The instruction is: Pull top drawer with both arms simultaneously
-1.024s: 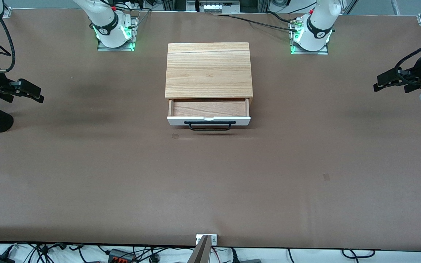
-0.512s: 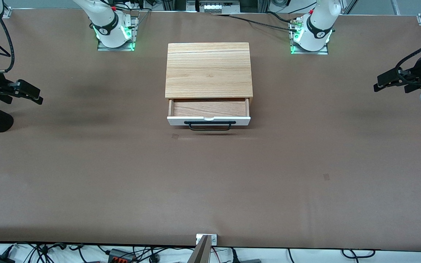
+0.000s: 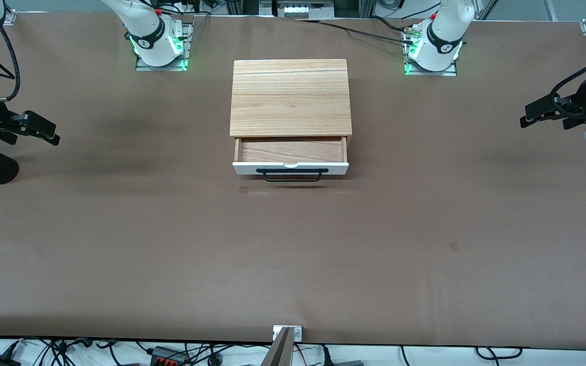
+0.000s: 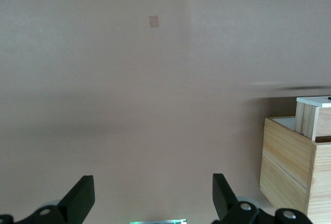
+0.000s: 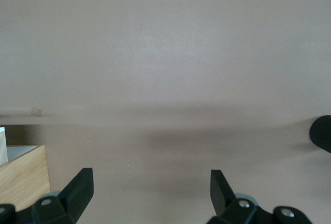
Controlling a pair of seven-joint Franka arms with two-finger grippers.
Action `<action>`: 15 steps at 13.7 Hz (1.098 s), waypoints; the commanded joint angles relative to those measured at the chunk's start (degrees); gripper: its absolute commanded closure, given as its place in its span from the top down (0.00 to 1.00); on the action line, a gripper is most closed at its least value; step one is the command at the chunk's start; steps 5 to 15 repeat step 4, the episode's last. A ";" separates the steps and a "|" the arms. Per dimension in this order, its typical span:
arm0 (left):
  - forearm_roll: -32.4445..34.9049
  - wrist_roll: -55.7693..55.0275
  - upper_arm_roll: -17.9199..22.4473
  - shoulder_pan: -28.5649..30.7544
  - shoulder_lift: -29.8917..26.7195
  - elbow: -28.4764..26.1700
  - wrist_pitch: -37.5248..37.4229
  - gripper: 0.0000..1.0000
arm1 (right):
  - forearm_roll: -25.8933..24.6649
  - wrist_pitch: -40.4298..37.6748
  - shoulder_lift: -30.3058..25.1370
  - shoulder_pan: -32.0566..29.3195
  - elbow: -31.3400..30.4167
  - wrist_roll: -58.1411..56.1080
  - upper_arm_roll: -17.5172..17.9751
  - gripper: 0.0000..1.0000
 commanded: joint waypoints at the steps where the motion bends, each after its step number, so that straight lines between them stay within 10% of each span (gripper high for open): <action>1: -0.52 0.55 0.24 -0.08 -0.34 -0.44 0.46 1.00 | -0.74 0.23 -0.35 -0.71 0.00 -0.57 0.65 1.00; 15: -1.22 0.11 0.33 0.80 0.01 -0.27 0.02 1.00 | -0.74 0.23 -0.35 -0.71 0.00 -0.57 0.65 1.00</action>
